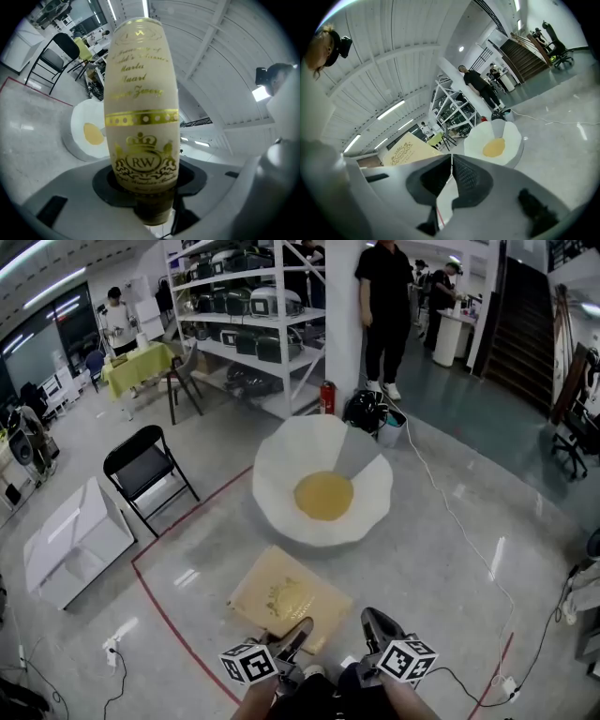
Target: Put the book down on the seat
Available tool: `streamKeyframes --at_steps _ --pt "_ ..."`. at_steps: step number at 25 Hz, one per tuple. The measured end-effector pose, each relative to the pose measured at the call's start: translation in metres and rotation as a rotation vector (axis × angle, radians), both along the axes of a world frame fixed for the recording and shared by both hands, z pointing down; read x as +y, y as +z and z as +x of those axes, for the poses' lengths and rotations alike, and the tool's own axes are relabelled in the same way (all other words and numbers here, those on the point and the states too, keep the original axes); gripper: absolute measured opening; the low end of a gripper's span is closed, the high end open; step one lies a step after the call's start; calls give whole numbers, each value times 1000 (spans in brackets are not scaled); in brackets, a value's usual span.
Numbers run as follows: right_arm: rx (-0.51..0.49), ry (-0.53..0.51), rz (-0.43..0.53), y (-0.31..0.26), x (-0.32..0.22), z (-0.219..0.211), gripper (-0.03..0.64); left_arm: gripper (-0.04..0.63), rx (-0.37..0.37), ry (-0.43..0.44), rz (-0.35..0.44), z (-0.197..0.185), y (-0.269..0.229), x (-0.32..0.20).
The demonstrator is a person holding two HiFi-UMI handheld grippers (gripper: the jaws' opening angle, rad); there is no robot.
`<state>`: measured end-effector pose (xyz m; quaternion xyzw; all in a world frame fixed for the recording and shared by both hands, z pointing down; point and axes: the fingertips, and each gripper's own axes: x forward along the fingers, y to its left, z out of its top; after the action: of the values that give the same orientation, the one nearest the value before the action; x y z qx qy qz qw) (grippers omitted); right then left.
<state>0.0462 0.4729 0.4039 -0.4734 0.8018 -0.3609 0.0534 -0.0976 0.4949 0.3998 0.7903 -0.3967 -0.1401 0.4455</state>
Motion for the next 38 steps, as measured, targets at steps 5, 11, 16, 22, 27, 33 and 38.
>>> streamKeyframes --at_steps 5,11,16,22,27,33,38 --pt "-11 23 6 -2 -1 -5 12 221 2 9 -11 -12 4 -4" --pt "3 25 -11 1 -14 -11 12 221 10 5 -24 -19 5 -17" --pt "0 19 -19 5 -40 -14 12 221 7 -10 -32 -24 10 -39" --pt "-2 1 -12 6 -90 -12 12 221 2 -42 -35 -24 11 -81" --pt "-6 -8 -18 2 -141 -5 12 221 -2 -60 -41 -21 8 -128" --pt "-12 -15 -13 7 -199 7 12 221 -3 -69 -33 -8 10 -183" --pt "-26 -22 -24 8 -235 17 12 221 -10 -67 -37 5 10 -221"
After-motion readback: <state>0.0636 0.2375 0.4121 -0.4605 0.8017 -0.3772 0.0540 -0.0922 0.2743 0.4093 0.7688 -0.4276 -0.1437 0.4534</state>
